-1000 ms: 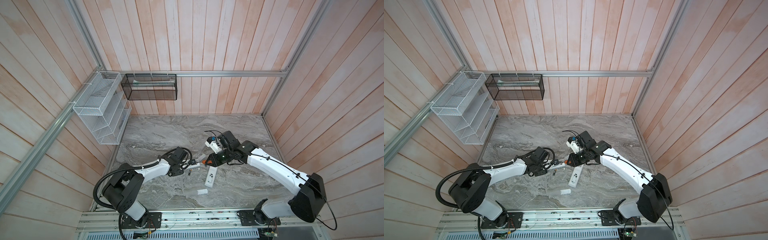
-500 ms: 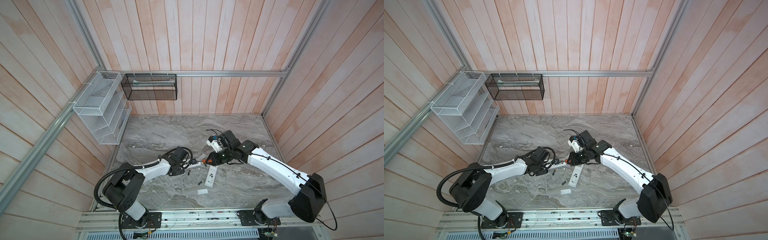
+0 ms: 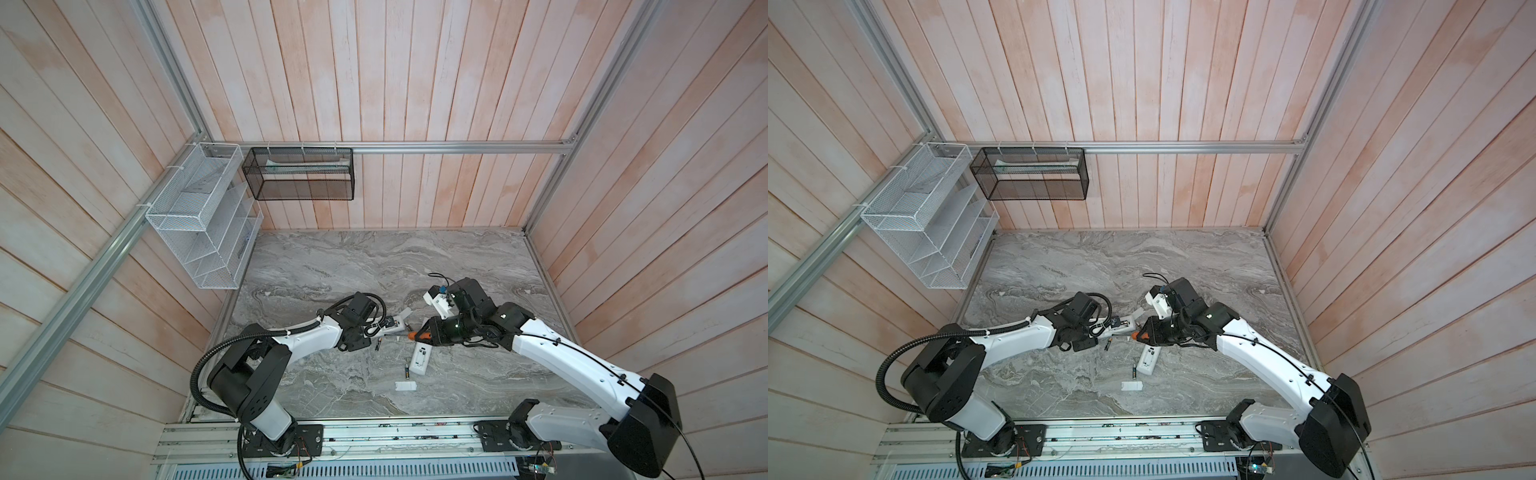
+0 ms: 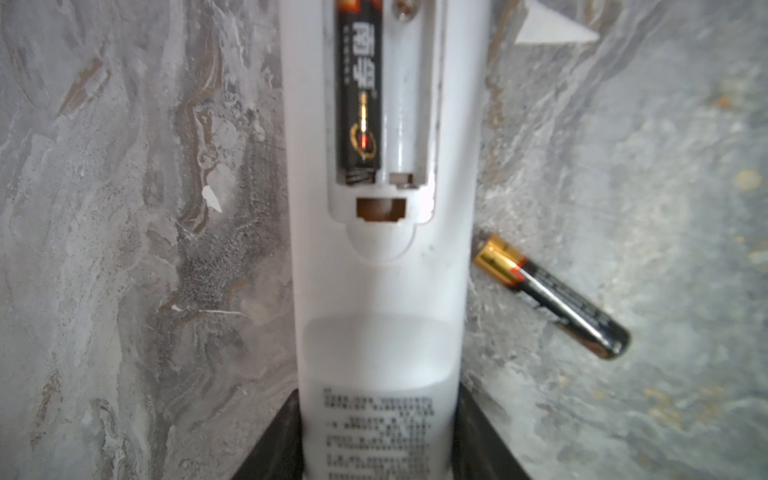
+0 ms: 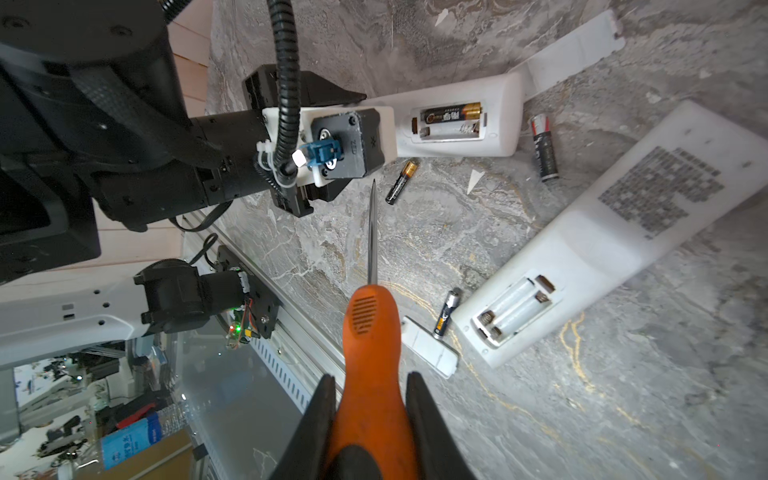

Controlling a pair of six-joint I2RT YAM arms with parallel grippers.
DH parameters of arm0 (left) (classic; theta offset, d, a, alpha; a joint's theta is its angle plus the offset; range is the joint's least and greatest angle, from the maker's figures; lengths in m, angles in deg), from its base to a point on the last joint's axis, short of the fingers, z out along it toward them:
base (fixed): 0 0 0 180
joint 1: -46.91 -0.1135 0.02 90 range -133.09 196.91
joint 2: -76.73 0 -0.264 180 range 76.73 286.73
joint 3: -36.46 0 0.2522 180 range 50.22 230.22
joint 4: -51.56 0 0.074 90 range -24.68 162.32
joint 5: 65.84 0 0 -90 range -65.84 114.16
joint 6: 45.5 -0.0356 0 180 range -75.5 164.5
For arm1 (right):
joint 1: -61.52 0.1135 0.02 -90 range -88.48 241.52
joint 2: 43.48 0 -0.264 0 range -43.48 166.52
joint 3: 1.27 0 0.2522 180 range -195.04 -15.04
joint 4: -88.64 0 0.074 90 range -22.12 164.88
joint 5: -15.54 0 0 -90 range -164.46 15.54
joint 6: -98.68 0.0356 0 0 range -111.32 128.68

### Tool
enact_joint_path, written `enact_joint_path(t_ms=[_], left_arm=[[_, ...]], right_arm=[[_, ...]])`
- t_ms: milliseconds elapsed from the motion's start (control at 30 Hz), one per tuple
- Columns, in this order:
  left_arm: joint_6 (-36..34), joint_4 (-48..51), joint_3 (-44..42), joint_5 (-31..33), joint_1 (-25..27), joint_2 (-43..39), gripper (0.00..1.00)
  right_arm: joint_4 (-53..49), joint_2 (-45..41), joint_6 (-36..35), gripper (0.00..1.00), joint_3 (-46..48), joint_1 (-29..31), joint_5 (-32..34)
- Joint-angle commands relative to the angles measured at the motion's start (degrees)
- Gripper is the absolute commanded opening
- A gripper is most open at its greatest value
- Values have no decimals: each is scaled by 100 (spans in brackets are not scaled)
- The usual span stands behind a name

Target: Unload the batteries from the remote control

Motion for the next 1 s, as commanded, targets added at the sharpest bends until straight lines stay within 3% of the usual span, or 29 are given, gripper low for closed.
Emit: enact_joint_path(t_ms=[0, 167, 967], left_arm=[[92, 157, 70, -166, -1, 155, 8], [120, 186, 84, -165, -1, 131, 7], [269, 283, 229, -119, -1, 180, 7]], right_arm=[[620, -36, 703, 0, 233, 45, -38], [787, 17, 1157, 0, 228, -27, 549], [1683, -147, 2156, 0, 1058, -323, 393]])
